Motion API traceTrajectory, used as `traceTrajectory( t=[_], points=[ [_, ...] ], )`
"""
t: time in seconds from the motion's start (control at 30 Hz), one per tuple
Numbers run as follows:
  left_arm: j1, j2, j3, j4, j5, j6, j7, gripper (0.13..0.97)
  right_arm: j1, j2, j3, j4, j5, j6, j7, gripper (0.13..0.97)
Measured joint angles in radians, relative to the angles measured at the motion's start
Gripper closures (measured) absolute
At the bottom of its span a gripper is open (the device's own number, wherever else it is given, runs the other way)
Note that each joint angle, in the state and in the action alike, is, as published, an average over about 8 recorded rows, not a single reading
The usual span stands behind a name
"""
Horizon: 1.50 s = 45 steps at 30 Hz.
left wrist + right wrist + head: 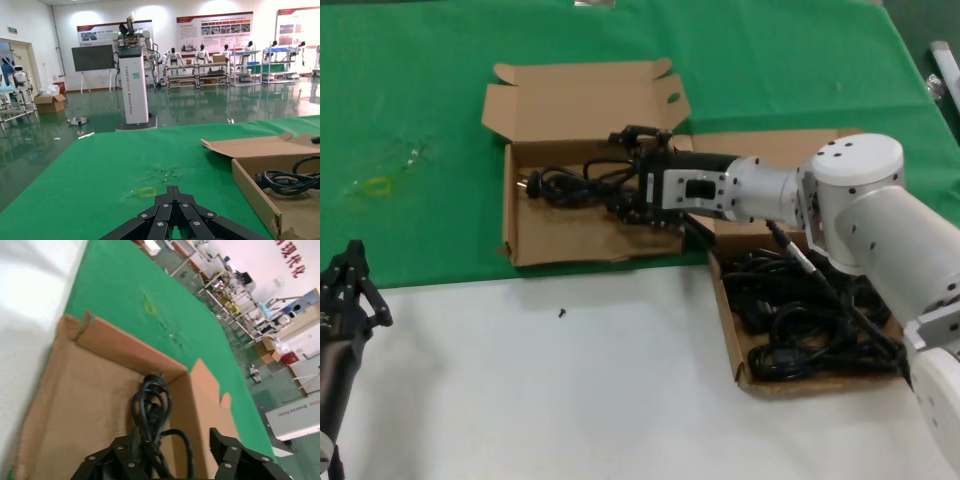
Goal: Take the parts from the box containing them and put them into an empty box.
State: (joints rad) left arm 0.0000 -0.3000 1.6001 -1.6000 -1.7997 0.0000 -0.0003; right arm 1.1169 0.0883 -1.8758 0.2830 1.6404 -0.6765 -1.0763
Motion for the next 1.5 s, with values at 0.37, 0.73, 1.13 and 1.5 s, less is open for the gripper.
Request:
traceTrajectory(
  t=[0.37,0.73,1.13,1.5],
  points=[
    [0.0,0.0,0.0,0.0,0.0,0.0,0.0,0.954,-0.12,0.093,-0.056,0.313,-0.071,0.016,0.287,0.466],
    [0.0,0.0,0.0,0.0,0.0,0.0,0.0,0.953,-0.183,0.145,-0.076,0.474,-0.101,0.03,0.413,0.283],
    [0.0,0.0,0.0,0.0,0.0,0.0,0.0,0.895,-0.264,0.151,-0.046,0.548,-0.078,0.085,0.471,0.155],
    [0.0,0.0,0.0,0.0,0.0,0.0,0.0,0.768,-0.398,0.16,0.005,0.668,-0.041,0.178,0.565,0.129]
  ],
)
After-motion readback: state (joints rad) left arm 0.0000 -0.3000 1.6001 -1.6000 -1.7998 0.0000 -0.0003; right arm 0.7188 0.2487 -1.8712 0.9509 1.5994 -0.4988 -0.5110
